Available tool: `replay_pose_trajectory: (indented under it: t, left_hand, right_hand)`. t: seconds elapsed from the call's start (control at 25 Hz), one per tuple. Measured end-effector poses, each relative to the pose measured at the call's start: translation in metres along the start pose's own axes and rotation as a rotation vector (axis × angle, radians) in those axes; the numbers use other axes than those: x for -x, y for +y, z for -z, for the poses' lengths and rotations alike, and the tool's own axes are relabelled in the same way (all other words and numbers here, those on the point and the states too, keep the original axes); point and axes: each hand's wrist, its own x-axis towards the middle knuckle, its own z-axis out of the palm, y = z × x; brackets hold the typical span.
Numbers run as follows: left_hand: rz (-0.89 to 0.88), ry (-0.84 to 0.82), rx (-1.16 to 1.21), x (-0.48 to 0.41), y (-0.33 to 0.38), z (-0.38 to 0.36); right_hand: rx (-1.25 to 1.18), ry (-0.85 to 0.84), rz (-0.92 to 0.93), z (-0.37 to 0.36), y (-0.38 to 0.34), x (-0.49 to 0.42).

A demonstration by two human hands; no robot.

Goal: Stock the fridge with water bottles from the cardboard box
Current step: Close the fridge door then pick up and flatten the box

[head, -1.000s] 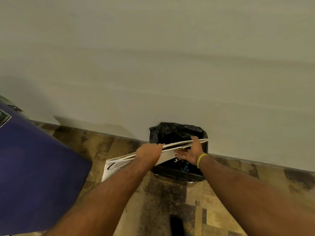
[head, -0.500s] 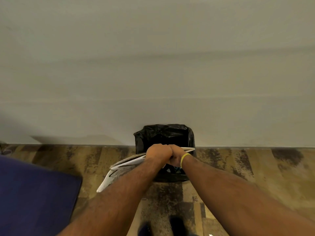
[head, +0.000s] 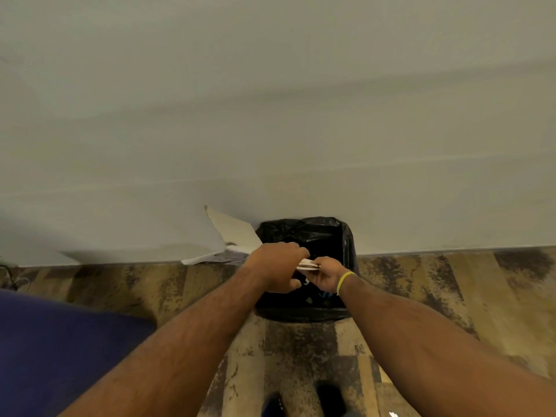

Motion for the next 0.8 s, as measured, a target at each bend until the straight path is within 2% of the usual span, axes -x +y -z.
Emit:
replay_pose_trajectory:
  t: [0.24,0.52,0.68,0.8]
  left_hand:
    - [0.154,0.013,-0.16,0.009,-0.073,-0.022]
    - [0.107,0.018,-0.246,-0.042,-0.046,-0.057]
    - [0.115,-0.003,-0.177,-0.056,-0.048,-0.069]
    - [0.123,-0.012,-0.033,-0.052,-0.063,-0.076]
  right_hand:
    - [-0.04,0.023,-0.068,0.02,-0.016,-0.009]
    - [-0.155,-0.092,-0.09,0.014,-0.026,-0.007]
    - [-0.104,-0.024,-0.138,0.019,-0.035,-0.018]
    - [0.008,0.16,-0.115,0.035,-0.044,-0.041]
